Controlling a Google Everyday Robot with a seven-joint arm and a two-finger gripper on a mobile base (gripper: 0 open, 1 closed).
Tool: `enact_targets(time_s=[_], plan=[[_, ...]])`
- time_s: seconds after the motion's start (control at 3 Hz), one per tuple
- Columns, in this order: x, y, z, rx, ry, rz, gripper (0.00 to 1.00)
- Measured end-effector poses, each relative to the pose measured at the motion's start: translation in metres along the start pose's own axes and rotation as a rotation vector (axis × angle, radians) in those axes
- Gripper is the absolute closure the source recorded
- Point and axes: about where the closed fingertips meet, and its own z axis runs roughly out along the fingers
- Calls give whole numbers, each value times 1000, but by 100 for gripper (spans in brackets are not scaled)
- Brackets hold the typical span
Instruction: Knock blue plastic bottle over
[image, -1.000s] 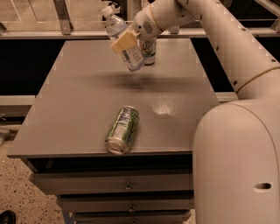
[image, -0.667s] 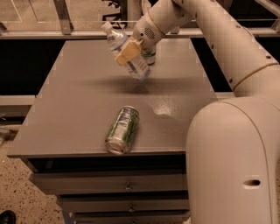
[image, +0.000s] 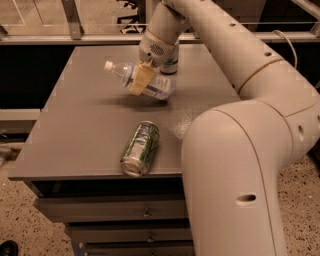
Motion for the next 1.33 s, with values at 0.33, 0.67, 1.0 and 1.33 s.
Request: enact_targets(time_s=[0.33, 0.67, 1.0, 1.33], plan=[[-2, 1, 15, -20, 47, -26, 52], [-3, 3, 28, -35, 64, -39, 28], [-2, 8, 37, -48, 72, -42, 1], [1, 12, 40, -54, 75, -38, 0]])
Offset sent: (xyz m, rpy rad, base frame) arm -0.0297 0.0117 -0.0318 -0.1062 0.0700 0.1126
